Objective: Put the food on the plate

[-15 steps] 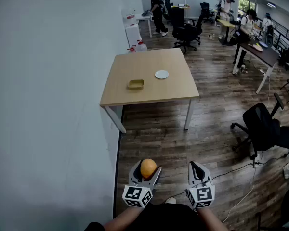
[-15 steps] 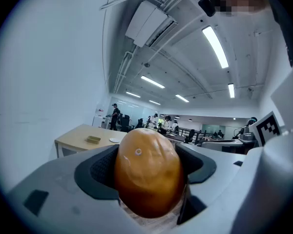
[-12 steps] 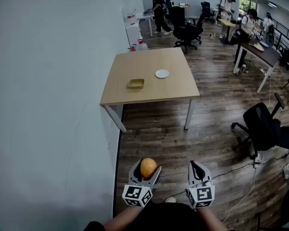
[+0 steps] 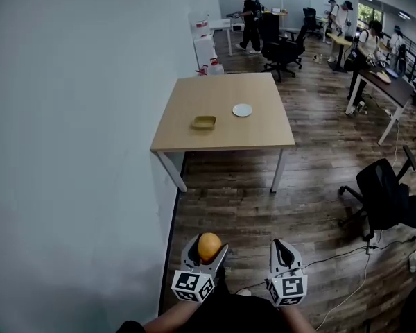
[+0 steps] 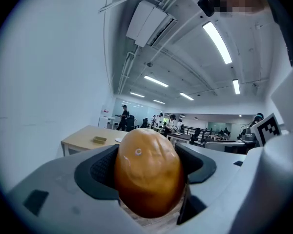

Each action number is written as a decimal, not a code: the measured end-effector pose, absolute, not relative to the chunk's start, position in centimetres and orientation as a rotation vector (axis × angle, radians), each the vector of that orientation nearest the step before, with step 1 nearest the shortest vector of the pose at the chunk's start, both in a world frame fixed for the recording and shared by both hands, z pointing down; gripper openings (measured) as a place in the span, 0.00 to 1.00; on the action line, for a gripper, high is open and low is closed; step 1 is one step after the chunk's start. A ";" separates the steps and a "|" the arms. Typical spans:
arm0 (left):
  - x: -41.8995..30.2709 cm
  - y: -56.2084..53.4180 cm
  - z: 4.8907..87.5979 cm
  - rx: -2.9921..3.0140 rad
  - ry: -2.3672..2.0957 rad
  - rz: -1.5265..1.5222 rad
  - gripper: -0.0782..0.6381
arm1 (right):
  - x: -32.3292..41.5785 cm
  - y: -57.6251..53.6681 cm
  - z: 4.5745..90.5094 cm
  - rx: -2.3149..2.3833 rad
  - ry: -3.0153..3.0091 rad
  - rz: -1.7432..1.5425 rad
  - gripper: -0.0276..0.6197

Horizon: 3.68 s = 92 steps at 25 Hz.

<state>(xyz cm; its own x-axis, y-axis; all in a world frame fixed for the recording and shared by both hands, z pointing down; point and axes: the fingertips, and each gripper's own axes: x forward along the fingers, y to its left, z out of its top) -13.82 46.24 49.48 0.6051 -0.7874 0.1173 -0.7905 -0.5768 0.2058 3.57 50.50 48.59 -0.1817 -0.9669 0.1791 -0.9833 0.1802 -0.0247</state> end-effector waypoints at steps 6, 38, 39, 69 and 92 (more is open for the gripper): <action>-12.9 44.3 50.6 2.581 -1.279 0.023 0.57 | 4.1 48.9 49.1 1.902 -2.298 0.207 0.14; -10.3 6.7 52.5 2.588 -1.132 0.010 0.57 | 6.5 10.6 51.2 1.927 -2.147 0.317 0.14; -10.0 6.1 52.6 2.590 -1.124 0.008 0.57 | 6.7 10.2 51.4 1.929 -2.141 0.321 0.14; 3.2 -24.8 55.6 2.588 -1.213 0.186 0.57 | 17.8 -22.7 51.9 1.799 -2.332 0.343 0.14; 10.5 -39.0 71.7 2.299 -1.205 0.503 0.57 | 20.9 -36.1 57.8 1.591 -2.371 0.510 0.14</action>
